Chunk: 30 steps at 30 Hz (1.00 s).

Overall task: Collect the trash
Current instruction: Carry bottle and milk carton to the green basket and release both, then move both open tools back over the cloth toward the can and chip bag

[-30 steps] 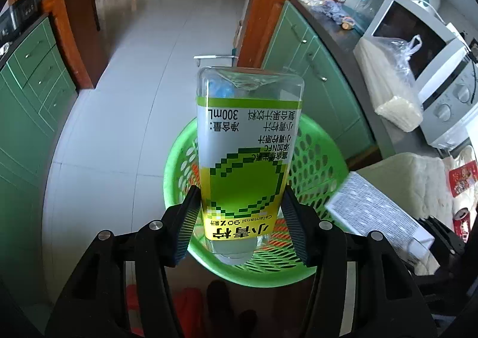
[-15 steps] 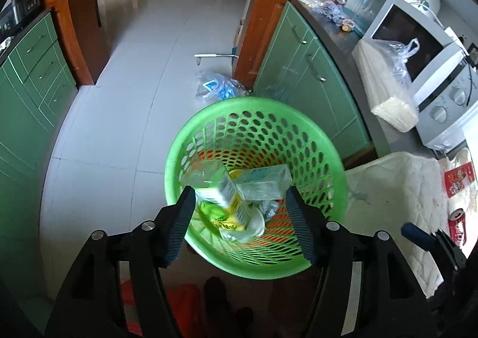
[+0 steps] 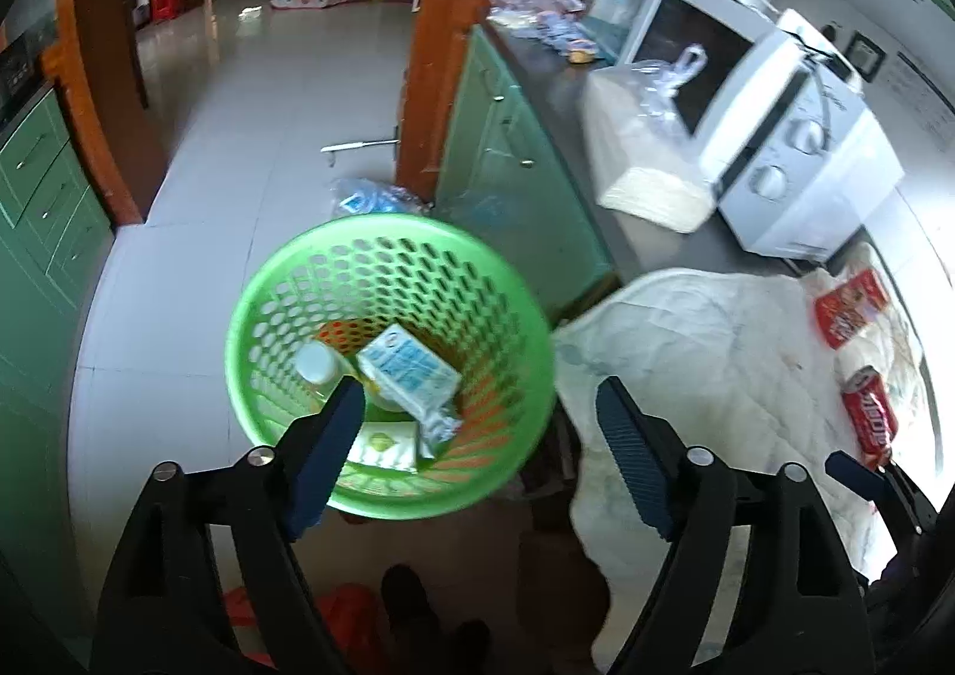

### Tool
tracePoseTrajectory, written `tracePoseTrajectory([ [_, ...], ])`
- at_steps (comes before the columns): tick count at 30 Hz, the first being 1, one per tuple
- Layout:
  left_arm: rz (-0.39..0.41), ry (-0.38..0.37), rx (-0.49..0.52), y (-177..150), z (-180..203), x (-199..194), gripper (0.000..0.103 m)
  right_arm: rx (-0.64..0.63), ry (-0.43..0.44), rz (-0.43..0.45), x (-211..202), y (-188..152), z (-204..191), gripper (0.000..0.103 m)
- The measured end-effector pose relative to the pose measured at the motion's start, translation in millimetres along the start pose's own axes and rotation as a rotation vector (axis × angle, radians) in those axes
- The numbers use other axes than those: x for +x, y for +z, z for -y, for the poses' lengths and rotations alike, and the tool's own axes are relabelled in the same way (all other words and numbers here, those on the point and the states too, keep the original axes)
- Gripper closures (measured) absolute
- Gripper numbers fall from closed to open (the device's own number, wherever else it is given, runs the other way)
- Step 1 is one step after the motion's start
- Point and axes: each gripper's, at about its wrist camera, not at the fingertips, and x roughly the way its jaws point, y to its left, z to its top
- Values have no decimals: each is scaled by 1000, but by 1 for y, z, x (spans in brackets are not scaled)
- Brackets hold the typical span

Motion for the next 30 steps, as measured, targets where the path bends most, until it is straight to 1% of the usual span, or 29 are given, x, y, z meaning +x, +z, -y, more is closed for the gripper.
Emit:
tracePoseTrajectory([
  [4, 12, -16, 42, -5, 27, -9, 20, 44, -54, 15, -26, -20, 31, 15],
  [7, 13, -35, 74, -9, 46, -14, 19, 78, -120, 22, -47, -37, 59, 14],
  [13, 10, -70, 138, -16, 85, -19, 17, 189, -278, 18, -87, -73, 135, 14],
  [15, -1, -80, 168, -21, 98, -18, 16, 224, -332, 16, -101, -85, 163, 13],
  [17, -12, -85, 183, -24, 108, -15, 16, 247, -377, 14, -111, -92, 183, 13],
  [18, -19, -87, 188, -25, 113, -13, 16, 263, -391, 14, -117, -96, 197, 12],
  [21, -39, -100, 216, -30, 130, -8, 16, 296, -379, -4, -126, -109, 229, 10],
  [25, -62, -112, 257, -35, 154, -2, 15, 298, -373, -32, -130, -120, 260, 9],
  [30, -95, -131, 293, -42, 184, 5, 14, 242, -339, -79, -125, -126, 280, 8],
])
